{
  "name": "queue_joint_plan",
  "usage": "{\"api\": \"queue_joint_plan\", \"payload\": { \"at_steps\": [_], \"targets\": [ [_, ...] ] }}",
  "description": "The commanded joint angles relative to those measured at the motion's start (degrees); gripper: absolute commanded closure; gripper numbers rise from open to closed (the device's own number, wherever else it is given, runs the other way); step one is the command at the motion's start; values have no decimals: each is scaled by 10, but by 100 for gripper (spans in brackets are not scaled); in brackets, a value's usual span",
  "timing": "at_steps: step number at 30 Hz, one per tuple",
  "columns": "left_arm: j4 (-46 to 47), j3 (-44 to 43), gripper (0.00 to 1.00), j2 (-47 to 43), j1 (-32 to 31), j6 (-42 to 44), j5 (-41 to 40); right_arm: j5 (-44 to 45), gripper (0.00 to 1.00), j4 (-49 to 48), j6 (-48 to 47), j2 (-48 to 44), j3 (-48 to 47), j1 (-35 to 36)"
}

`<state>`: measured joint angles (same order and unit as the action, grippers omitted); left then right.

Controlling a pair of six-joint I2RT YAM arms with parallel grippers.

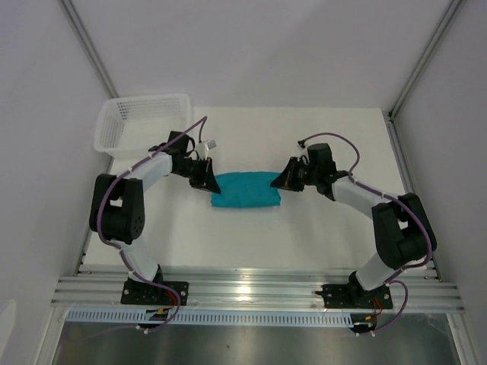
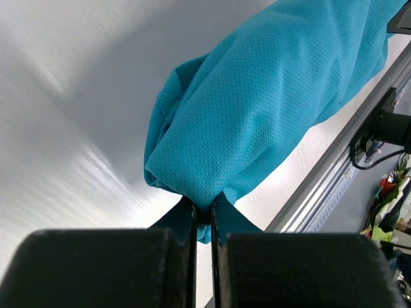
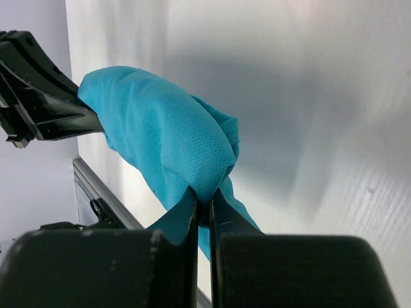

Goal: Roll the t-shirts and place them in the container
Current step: Place the rolled tshirt into the container

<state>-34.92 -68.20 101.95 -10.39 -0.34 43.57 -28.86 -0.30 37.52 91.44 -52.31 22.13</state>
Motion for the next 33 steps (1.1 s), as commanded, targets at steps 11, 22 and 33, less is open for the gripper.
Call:
{"api": "queue_joint_plan", "payload": {
  "at_steps": [11, 22, 33],
  "targets": [
    [-36, -90, 100, -80, 86, 71, -48, 8, 100, -46, 1, 179, -293, 59],
    [-12, -124, 99, -107, 184, 118, -82, 30, 100, -82, 59, 392, -610, 127],
    [77, -162, 99, -76, 234, 157, -108, 107, 100, -139, 114, 574, -870, 186]
  ]
}}
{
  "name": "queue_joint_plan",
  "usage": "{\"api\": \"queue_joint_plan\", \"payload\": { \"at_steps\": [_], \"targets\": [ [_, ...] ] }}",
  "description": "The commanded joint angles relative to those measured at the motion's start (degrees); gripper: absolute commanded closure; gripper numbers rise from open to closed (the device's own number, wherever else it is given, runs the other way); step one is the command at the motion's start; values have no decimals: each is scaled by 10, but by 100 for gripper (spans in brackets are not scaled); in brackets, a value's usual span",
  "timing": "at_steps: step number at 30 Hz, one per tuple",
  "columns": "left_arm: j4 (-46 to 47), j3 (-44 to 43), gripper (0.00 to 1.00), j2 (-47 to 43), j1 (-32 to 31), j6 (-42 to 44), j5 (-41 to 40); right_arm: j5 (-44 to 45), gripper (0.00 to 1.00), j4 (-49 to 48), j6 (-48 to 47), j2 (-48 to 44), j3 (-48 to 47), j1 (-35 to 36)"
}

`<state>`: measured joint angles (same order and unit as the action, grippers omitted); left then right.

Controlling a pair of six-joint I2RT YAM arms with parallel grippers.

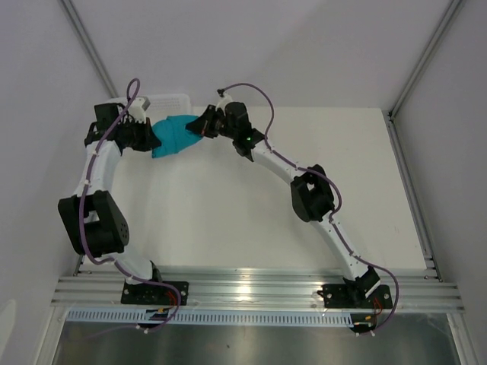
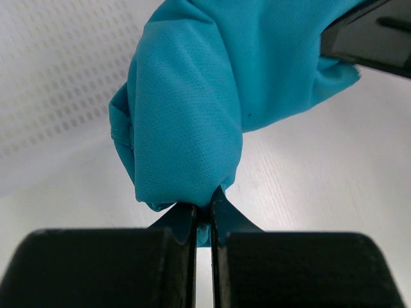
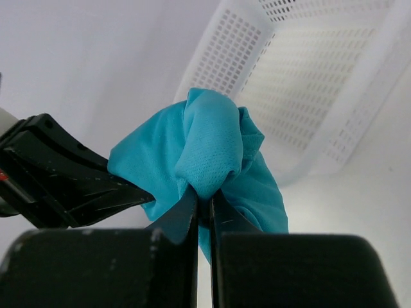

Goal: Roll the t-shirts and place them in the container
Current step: Place the rolled tshirt into the container

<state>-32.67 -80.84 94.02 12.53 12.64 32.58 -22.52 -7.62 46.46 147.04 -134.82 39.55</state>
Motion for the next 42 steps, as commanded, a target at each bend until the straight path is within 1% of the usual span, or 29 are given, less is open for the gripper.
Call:
{"api": "queue_joint_plan", "payload": {
  "at_steps": [1, 3, 5, 8, 11, 13, 16, 18, 21, 24, 27, 30, 35, 37, 41, 42],
  "targets": [
    [61, -45, 99, 9, 6, 32, 3, 69, 100, -85, 15, 25, -49, 18],
    [78, -51, 99, 17, 6, 34, 0, 92, 100, -106, 0, 34, -56, 26],
    [97, -72, 99, 33, 6, 34, -3, 113, 100, -118, -28, 58, -86, 33],
    [114, -104, 99, 69, 10, 32, -9, 161, 100, -135, -31, 94, -122, 48],
    [132, -127, 99, 104, 14, 28, -20, 207, 100, -164, -43, 113, -130, 58],
    [135, -142, 99, 122, 21, 29, -26, 249, 100, -158, -60, 143, -167, 66],
    [127, -179, 99, 164, 28, 28, -28, 287, 100, -173, -68, 166, -176, 74],
    [106, -220, 99, 198, 28, 38, -34, 298, 100, -170, -74, 175, -179, 77],
    [80, -258, 99, 236, 34, 44, -35, 299, 100, -162, -81, 190, -189, 78],
    [56, -274, 99, 253, 34, 48, -24, 289, 100, -144, -96, 190, -192, 80],
    [46, -259, 99, 250, 34, 47, -9, 263, 100, -135, -106, 167, -171, 83],
    [35, -217, 99, 229, 34, 53, 3, 244, 100, -115, -114, 140, -149, 85],
    [33, -135, 99, 181, 40, 62, 14, 232, 100, -45, -109, 106, -120, 87],
    [31, -122, 99, 170, 42, 65, 18, 213, 100, -20, -112, 95, -106, 90],
    [20, -79, 99, 138, 54, 69, 34, 203, 100, -5, -122, 47, -42, 91],
    [21, -65, 99, 130, 56, 69, 40, 201, 100, -3, -128, 21, -10, 91]
  ]
}}
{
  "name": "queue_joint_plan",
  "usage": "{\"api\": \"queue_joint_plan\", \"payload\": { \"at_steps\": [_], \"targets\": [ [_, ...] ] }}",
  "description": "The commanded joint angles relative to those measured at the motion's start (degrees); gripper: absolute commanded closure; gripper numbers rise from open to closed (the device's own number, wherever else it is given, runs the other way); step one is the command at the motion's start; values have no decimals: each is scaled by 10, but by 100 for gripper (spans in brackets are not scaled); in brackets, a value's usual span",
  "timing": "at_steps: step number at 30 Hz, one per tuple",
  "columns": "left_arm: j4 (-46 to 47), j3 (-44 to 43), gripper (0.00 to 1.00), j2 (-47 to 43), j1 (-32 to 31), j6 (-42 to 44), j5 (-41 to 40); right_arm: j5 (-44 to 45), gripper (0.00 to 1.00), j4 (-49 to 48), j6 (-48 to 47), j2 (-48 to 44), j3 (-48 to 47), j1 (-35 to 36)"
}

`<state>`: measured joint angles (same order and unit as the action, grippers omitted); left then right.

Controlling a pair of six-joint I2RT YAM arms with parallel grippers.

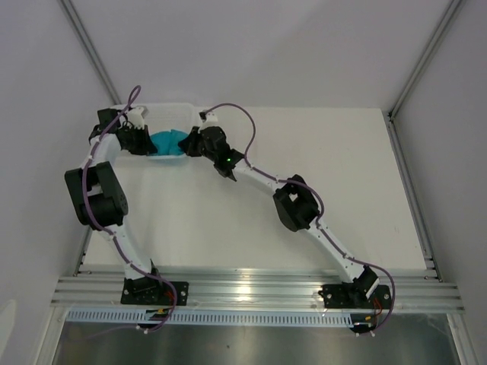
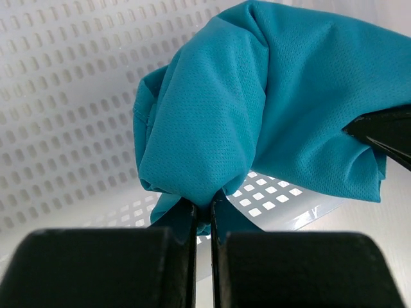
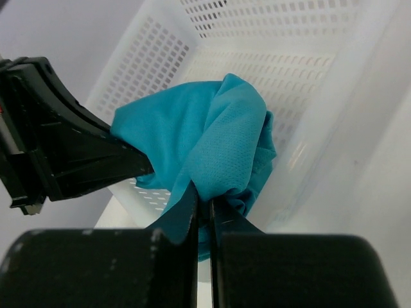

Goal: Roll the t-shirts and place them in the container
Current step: Place the rolled tshirt into the container

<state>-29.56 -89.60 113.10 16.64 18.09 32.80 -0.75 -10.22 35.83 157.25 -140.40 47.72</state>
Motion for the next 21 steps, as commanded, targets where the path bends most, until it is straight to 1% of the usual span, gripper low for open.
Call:
{"api": "queue_joint_plan", "payload": {
  "at_steps": [1, 6, 10, 12, 13, 16, 17, 18, 21],
  "targets": [
    [-13, 36, 99, -69, 15, 14, 40, -21, 100, 26, -23, -91, 59, 8],
    [-48, 92, 99, -117, 25, 21, 51, -75, 100, 77, -13, -144, 125, 0],
    [-84, 133, 99, -140, 32, 32, 65, -89, 100, 82, -29, -205, 212, 4],
    [-91, 143, 99, -143, 42, 38, 68, -94, 100, 86, -31, -215, 220, 6],
    [-88, 143, 99, -141, 44, 38, 65, -97, 100, 89, -37, -214, 216, 7],
    [-77, 129, 99, -128, 65, 33, 40, -105, 100, 100, -43, -180, 163, 12],
    [-76, 104, 99, -119, 74, 31, 35, -106, 100, 117, -41, -148, 114, 11],
    [-77, 97, 99, -113, 78, 33, 32, -106, 100, 138, -38, -132, 88, 14],
    [-82, 61, 100, -92, 89, 43, 15, -95, 100, 153, -39, -81, 19, 19]
  ]
}}
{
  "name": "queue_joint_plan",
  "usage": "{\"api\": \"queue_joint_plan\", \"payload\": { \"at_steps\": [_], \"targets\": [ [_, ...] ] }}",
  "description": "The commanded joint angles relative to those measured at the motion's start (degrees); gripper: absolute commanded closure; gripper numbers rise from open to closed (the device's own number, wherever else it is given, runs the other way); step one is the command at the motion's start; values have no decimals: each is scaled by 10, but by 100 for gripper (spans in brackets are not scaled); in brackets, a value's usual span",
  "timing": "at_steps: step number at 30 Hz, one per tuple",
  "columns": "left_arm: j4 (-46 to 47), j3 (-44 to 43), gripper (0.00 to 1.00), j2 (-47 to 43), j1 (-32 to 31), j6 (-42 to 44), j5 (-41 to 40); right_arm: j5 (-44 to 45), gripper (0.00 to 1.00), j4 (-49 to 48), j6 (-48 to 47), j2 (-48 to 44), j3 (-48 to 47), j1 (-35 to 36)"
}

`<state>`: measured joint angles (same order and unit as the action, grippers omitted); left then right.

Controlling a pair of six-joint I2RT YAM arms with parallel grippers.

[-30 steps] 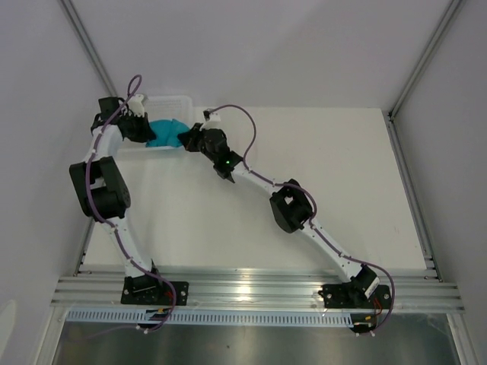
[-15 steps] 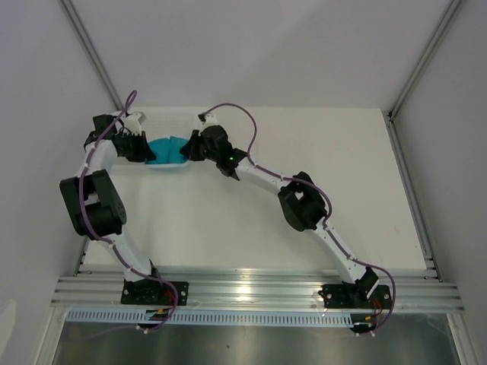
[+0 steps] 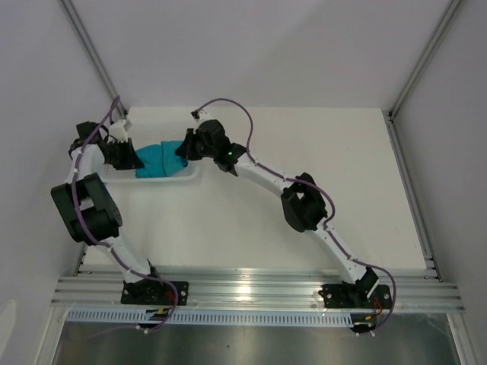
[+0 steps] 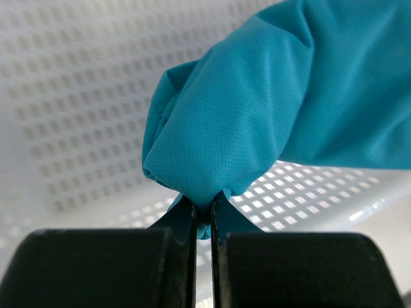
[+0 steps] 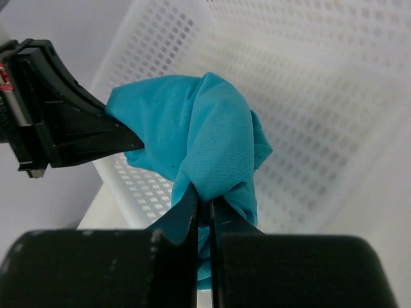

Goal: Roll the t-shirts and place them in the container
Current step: Place the rolled tshirt into the container

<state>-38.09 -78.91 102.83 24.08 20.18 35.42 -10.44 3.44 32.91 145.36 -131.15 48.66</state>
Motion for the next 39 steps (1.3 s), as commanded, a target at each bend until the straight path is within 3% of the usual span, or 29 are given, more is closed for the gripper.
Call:
{"api": "queue_joint_plan", "payload": {
  "at_steps": [1, 11, 24, 26, 30, 39],
  "targets": [
    [-1, -58, 99, 17, 15, 25, -20, 6, 100, 14, -9, 45, -78, 11],
    [-27, -137, 99, 88, 33, 30, -86, 40, 100, 23, 3, 109, -119, 26],
    [-81, -187, 99, 143, 32, 35, -136, 124, 100, 118, -25, 74, -122, 32],
    [-81, -186, 93, 142, 32, 37, -137, 127, 100, 127, -24, 74, -122, 35],
    [-75, -188, 85, 150, 31, 35, -134, 144, 86, 126, -7, 76, -109, 40],
    [-52, -208, 78, 176, 26, 42, -146, 176, 80, 94, -20, 67, -111, 40]
  ]
}}
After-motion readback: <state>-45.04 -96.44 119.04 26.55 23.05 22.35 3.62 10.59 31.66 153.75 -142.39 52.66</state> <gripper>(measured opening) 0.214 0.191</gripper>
